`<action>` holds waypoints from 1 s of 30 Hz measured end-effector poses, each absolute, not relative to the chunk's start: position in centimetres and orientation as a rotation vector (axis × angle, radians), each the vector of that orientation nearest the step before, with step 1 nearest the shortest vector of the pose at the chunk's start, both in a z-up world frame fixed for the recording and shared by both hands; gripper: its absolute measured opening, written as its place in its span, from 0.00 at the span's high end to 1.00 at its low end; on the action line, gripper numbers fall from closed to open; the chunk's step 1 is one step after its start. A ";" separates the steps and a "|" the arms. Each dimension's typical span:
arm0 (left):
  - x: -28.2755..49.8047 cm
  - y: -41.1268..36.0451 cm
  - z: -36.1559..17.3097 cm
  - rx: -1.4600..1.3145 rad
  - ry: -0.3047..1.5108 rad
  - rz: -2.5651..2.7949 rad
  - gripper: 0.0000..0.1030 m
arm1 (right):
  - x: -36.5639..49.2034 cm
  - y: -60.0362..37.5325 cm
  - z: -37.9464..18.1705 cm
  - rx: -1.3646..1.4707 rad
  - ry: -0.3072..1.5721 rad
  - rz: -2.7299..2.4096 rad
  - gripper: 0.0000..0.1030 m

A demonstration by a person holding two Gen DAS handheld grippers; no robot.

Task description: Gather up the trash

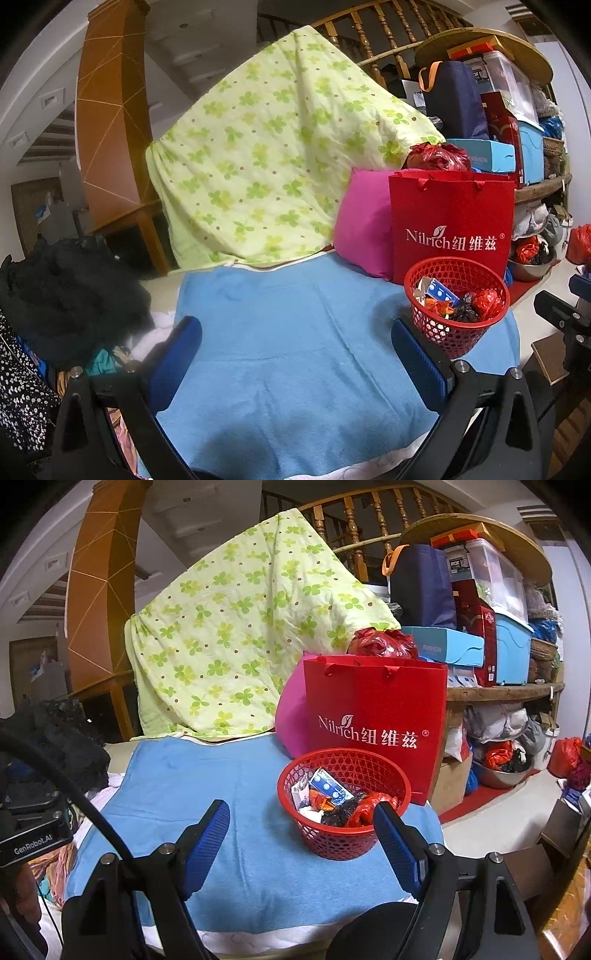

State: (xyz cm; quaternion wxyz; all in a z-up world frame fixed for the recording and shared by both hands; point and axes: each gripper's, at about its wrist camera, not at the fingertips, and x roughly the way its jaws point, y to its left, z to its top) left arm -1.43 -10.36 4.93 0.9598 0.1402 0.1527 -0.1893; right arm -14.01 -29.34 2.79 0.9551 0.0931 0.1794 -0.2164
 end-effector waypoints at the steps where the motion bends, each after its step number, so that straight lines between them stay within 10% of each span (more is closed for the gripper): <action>1: -1.5 -10.4 4.9 0.286 0.310 -0.386 0.01 | -14.0 -29.4 2.8 0.191 0.365 -0.441 0.20; 30: -2.2 -13.6 3.8 0.351 0.338 -0.440 0.01 | -15.2 -32.2 1.8 0.229 0.372 -0.560 0.20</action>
